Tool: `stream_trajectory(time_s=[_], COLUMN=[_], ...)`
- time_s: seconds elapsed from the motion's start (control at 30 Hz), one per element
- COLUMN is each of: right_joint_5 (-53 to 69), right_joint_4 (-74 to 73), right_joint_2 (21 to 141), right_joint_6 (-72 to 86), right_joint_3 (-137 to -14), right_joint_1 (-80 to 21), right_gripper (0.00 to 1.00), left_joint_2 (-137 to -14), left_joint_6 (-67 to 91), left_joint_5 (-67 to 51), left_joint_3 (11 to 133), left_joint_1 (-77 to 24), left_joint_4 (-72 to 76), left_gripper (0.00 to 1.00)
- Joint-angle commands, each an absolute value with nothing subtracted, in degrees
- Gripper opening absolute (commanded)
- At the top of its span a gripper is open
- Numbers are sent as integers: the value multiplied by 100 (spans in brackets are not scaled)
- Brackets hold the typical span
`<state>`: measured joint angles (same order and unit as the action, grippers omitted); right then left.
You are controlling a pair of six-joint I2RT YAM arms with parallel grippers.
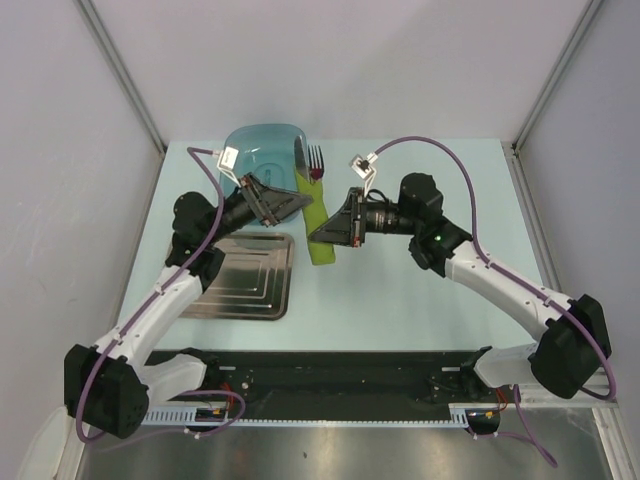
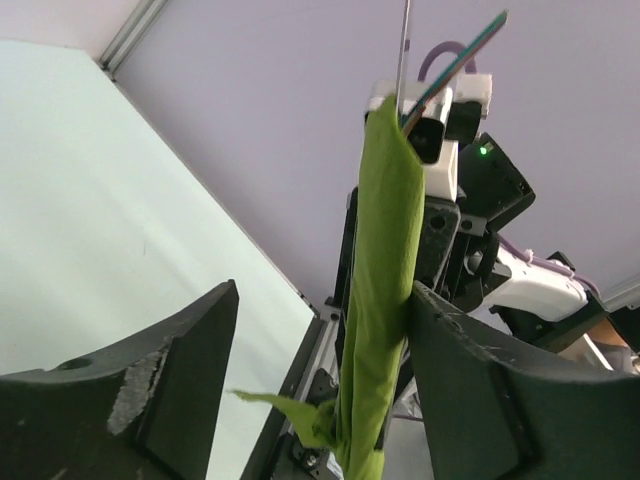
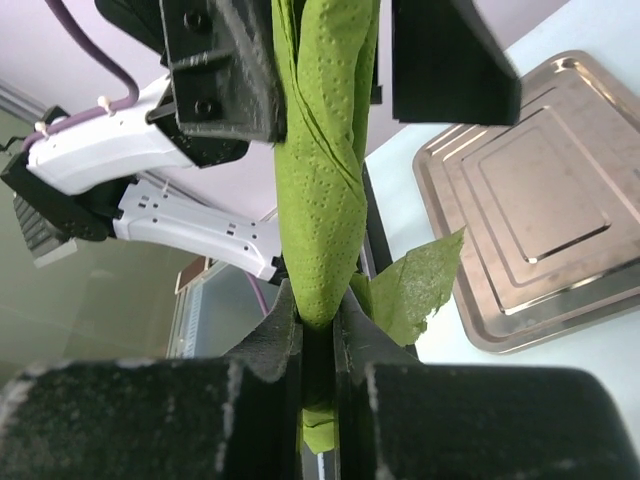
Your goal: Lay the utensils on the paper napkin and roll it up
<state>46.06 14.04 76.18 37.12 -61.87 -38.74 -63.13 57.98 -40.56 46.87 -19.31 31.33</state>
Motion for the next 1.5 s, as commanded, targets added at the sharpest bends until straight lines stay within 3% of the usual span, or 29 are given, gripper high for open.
stream_trajectory(time_s=[0.0, 0.17, 0.5, 0.67, 1.03, 1.2, 1.37, 1.47], right_joint_5=[4465, 4412, 4280, 4237, 4210, 4157, 4105, 4043], right_joint_4=[1942, 2162, 2250, 2153, 2074, 1952, 1627, 1434], right_joint_2=[7629, 7725, 7822, 7822, 7796, 7813, 7822, 7813], right_joint_6=[3771, 3885, 3946, 3876, 3692, 3569, 3323, 3217], right_joint_3=[-6609, -6662, -6697, -6706, -6653, -6697, -6776, -6803], right_joint_1=[-3788, -3814, -3911, -3911, -3955, -3955, -3885, -3780], right_gripper=[0, 0, 0, 0, 0, 0, 20, 41], left_joint_2=[-6047, -6152, -6319, -6398, -6460, -6434, -6442, -6495], left_joint_6=[5783, 6038, 6653, 6838, 6935, 6680, 6320, 6065], left_joint_5=[-4262, -4438, -4465, -4447, -4439, -4553, -4562, -4605], left_joint_3=[4614, 4606, 4289, 4307, 4368, 4395, 4421, 4579], left_joint_1=[-1846, -1881, -2250, -2259, -2250, -2250, -2057, -1934], left_joint_4=[2944, 3111, 4189, 4430, 4518, 4456, 4114, 3929], left_gripper=[75, 86, 82, 53, 0, 0, 0, 0])
